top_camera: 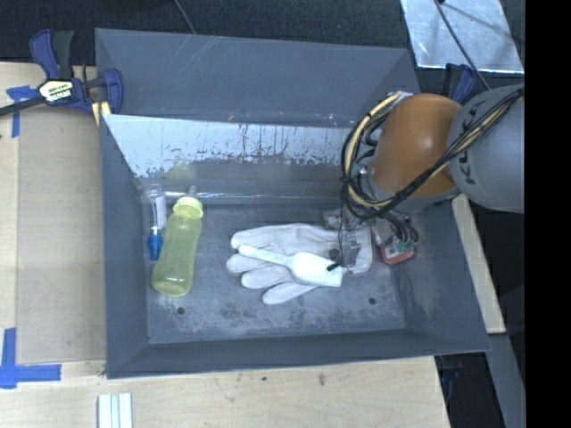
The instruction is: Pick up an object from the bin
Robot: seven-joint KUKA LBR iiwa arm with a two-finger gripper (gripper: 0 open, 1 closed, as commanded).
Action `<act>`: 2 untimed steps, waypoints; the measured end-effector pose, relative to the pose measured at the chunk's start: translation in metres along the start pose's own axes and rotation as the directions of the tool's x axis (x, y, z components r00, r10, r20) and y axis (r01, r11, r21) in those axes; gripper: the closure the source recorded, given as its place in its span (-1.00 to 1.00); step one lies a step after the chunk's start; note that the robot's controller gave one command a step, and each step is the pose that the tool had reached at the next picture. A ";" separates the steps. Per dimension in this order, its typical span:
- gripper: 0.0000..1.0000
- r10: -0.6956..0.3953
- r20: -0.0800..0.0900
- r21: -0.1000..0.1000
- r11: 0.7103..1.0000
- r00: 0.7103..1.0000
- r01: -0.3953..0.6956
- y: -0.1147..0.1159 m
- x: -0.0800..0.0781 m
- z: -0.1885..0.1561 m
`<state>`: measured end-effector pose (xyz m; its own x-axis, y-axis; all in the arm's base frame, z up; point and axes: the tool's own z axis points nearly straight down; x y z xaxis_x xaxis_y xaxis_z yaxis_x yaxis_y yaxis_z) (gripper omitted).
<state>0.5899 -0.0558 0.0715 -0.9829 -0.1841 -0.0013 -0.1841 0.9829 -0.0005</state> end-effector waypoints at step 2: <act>1.00 -0.017 0.006 0.003 1.000 1.000 0.017 -0.021 0.010 -0.198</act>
Offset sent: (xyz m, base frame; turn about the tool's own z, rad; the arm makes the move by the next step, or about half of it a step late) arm -0.0071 -0.0215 0.1948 -0.0196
